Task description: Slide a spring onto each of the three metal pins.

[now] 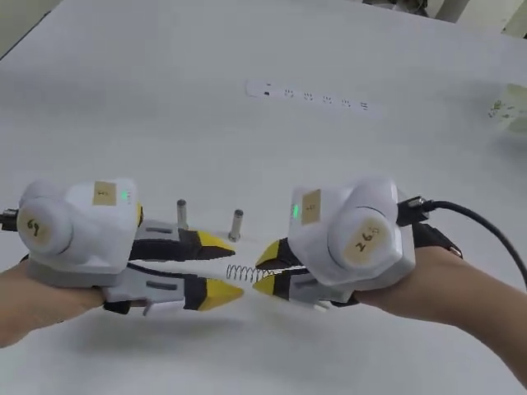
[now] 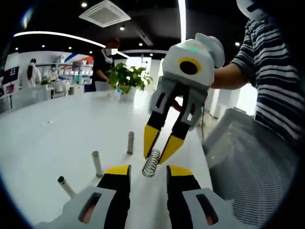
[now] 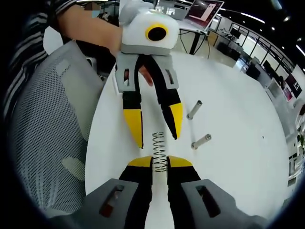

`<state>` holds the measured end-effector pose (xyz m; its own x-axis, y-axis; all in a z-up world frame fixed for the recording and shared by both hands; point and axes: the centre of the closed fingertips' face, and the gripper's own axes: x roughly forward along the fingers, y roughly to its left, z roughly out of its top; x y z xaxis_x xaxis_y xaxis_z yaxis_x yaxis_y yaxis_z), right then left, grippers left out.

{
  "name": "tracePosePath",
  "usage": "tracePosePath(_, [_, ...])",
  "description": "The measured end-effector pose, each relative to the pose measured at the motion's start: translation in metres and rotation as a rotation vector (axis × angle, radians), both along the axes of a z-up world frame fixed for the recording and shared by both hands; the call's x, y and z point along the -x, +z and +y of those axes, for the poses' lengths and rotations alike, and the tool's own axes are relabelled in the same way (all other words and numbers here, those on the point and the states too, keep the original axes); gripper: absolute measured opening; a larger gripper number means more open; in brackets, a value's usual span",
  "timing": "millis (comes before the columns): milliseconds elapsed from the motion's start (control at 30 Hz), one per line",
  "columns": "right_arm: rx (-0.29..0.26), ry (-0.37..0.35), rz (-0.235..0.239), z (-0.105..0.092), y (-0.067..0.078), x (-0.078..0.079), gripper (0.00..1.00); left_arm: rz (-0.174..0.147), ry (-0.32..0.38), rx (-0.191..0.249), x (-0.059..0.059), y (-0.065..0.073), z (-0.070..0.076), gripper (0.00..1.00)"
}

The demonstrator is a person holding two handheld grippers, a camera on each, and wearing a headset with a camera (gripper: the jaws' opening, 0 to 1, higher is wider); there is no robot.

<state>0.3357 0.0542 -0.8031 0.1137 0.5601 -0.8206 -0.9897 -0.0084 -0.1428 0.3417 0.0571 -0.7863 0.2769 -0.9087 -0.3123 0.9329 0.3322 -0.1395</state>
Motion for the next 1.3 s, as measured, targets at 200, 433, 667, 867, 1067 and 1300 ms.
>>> tracePosePath(200, [0.000,0.006,-0.002,0.001,0.002,-0.001,0.08,-0.007,-0.009,0.004,-0.001,-0.001,-0.003,0.15])
tracePosePath(433, [-0.002,0.011,-0.001,0.003,0.004,-0.001,0.08,-0.011,-0.026,0.015,0.000,0.000,-0.006,0.05])
tracePosePath(667, [-0.007,0.010,0.001,0.002,0.005,0.000,0.08,-0.013,-0.029,0.015,0.001,0.000,-0.006,0.05])
tracePosePath(867, [-0.007,0.020,-0.006,0.000,0.006,0.001,0.08,-0.001,-0.046,0.019,0.004,0.000,-0.007,0.02])
tracePosePath(1067, [-0.022,0.019,-0.001,0.000,0.007,0.003,0.08,0.005,-0.055,0.023,0.007,0.002,-0.007,0.02])
tracePosePath(1300, [-0.055,0.035,-0.002,0.002,0.009,0.006,0.08,0.014,-0.081,0.015,0.010,0.004,-0.006,0.01])
